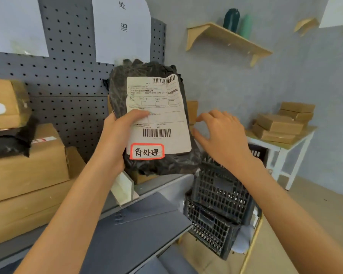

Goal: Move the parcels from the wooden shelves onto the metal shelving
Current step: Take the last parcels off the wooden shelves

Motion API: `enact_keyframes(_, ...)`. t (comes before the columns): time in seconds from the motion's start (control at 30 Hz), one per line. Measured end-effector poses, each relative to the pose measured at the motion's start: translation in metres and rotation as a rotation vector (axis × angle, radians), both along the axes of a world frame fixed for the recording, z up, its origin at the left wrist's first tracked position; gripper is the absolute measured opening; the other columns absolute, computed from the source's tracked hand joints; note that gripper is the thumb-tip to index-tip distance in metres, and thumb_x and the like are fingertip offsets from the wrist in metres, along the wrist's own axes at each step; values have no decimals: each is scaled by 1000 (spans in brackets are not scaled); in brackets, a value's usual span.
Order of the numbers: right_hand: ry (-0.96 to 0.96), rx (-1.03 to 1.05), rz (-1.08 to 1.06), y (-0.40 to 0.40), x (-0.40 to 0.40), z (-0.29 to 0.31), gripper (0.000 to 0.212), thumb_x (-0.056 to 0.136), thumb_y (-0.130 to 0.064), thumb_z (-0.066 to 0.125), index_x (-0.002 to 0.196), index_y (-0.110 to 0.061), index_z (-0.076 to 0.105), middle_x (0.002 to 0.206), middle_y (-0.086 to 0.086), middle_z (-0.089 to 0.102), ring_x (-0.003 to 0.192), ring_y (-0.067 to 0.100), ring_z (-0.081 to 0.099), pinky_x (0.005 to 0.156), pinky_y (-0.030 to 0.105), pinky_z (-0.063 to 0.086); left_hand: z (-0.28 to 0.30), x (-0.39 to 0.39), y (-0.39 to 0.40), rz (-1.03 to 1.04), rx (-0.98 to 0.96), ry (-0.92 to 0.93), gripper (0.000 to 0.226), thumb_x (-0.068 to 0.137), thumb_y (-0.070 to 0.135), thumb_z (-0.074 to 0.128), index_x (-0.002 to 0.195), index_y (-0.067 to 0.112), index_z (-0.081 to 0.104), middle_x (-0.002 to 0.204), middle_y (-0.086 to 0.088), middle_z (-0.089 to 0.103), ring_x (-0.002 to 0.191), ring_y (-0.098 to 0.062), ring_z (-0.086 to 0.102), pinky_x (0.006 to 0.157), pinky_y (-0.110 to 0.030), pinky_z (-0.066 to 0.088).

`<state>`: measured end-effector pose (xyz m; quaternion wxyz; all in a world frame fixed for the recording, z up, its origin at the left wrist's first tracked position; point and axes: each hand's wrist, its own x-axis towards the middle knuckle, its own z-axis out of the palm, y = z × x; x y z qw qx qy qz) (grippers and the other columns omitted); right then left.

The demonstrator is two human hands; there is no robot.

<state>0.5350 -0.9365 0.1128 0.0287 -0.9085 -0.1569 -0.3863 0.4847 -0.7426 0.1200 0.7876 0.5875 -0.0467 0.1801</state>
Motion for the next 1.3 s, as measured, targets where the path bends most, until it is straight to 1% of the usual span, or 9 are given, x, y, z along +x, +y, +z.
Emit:
enact_keyframes(0.2, 14, -3, 168, 0, 66, 36, 32, 93, -29, 57, 118, -11, 62, 110, 12, 62, 99, 35, 55, 78, 36, 35, 37, 42, -13, 138, -44, 11, 30, 87, 11, 61, 116, 14, 63, 100, -6, 74, 87, -22, 72, 74, -36, 59)
enact_keyframes(0.33, 16, -28, 251, 5, 99, 65, 34, 94, -27, 52, 125, -13, 55, 120, 8, 56, 110, 31, 50, 88, 34, 33, 65, 68, -15, 169, -14, 12, 22, 88, 10, 58, 109, 13, 66, 99, -8, 74, 88, -24, 71, 73, -35, 59)
enact_keyframes(0.5, -1, -17, 300, 12, 147, 81, 32, 97, -30, 47, 124, -14, 53, 121, 6, 55, 110, 28, 49, 87, 32, 32, 87, 108, -12, 220, -16, 12, 24, 88, 10, 59, 111, 13, 64, 101, -9, 73, 90, -26, 71, 79, -39, 58)
enact_keyframes(0.73, -65, 35, 336, 33, 208, 100, 34, 98, -38, 47, 122, -16, 56, 117, 5, 58, 106, 26, 51, 86, 32, 34, 112, 158, 14, 260, -6, 9, 15, 88, 10, 59, 101, 16, 64, 93, -8, 75, 82, -24, 72, 70, -35, 60)
enact_keyframes(0.83, -74, 35, 347, 47, 230, 105, 35, 97, -38, 48, 123, -16, 56, 118, 5, 58, 108, 26, 52, 87, 33, 34, 117, 181, 27, 284, -20, 35, 16, 88, 10, 59, 103, 13, 63, 91, -8, 75, 73, -21, 72, 60, -31, 60)
enact_keyframes(0.93, -62, 38, 357, 59, 245, 106, 34, 97, -37, 49, 122, -15, 57, 119, 6, 58, 108, 27, 51, 87, 34, 35, 116, 200, 39, 298, -5, 95, 18, 88, 11, 59, 105, 11, 62, 90, -9, 75, 68, -20, 71, 61, -31, 60)
enact_keyframes(1.03, -24, 14, 351, 67, 257, 105, 34, 96, -31, 49, 126, -16, 54, 123, 5, 55, 113, 27, 49, 91, 34, 33, 115, 216, 48, 276, -7, 155, 13, 89, 11, 58, 101, 8, 62, 79, -8, 73, 55, -17, 68, 51, -25, 57)
enact_keyframes(1.17, 11, 12, 350, 73, 268, 106, 36, 94, -24, 49, 129, -17, 52, 126, 4, 54, 116, 26, 47, 93, 34, 32, 117, 231, 58, 268, 62, 214, 17, 89, 13, 57, 104, 6, 61, 88, -10, 73, 60, -17, 67, 57, -25, 56)
enact_keyframes(1.3, 32, 21, 367, 76, 274, 104, 35, 93, -22, 49, 128, -17, 54, 127, 4, 54, 117, 26, 47, 95, 34, 32, 116, 236, 66, 332, 227, 254, 16, 86, 18, 60, 99, 8, 61, 79, -8, 66, 63, -20, 62, 61, -26, 50)
